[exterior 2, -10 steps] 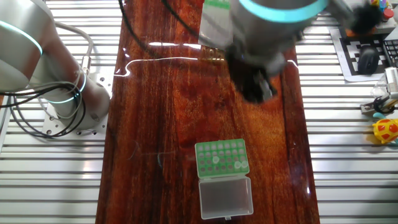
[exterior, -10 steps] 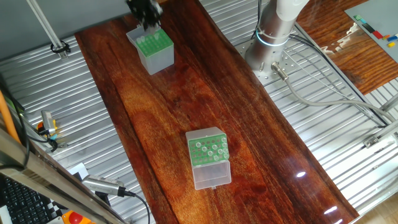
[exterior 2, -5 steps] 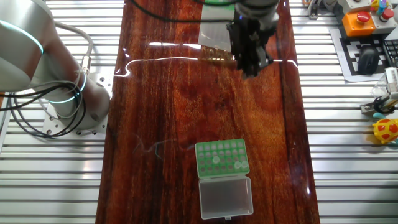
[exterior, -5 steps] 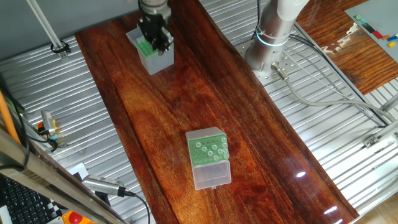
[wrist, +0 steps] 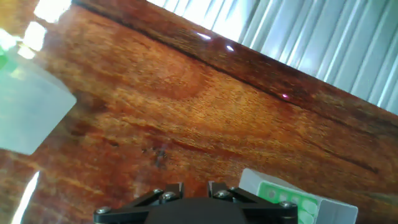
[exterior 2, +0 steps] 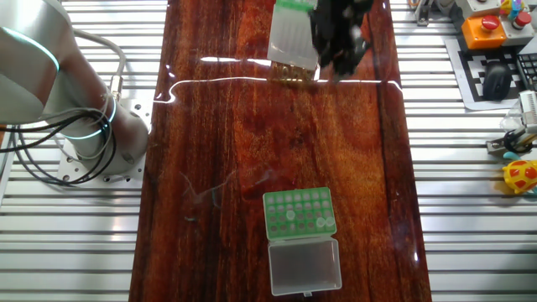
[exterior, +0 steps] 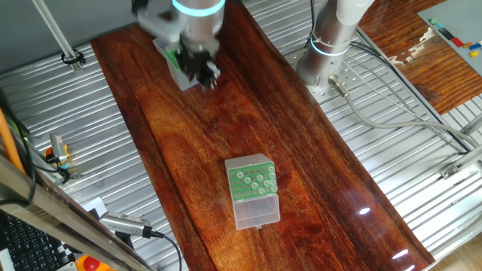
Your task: Transfer all large pipette tips from one holder to another
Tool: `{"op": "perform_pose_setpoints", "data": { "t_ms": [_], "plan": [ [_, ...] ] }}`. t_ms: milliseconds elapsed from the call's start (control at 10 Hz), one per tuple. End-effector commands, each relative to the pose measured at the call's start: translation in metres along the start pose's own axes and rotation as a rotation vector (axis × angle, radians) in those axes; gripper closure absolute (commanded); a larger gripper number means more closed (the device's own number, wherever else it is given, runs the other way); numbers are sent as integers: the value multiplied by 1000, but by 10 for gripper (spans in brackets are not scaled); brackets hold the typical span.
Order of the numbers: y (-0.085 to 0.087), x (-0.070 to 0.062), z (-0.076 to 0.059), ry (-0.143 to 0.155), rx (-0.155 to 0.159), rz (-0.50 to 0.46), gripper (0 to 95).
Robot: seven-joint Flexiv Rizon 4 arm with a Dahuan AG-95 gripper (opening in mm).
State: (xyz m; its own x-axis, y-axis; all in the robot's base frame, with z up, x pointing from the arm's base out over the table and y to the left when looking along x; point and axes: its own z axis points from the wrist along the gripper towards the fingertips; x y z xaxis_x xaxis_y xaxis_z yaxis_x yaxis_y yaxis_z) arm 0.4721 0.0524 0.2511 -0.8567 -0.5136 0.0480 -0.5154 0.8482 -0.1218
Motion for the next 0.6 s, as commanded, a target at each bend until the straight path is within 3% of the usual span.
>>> {"op": "perform_pose_setpoints", "data": {
  "t_ms": [100,300,500,600],
  "plan": [
    [50,-37,8,-85,-111,38,570],
    [50,-37,8,-77,-108,2,570],
    [50,-37,8,-100,-140,-45,570],
    [50,-37,8,-105,-144,-61,760]
  ]
}}
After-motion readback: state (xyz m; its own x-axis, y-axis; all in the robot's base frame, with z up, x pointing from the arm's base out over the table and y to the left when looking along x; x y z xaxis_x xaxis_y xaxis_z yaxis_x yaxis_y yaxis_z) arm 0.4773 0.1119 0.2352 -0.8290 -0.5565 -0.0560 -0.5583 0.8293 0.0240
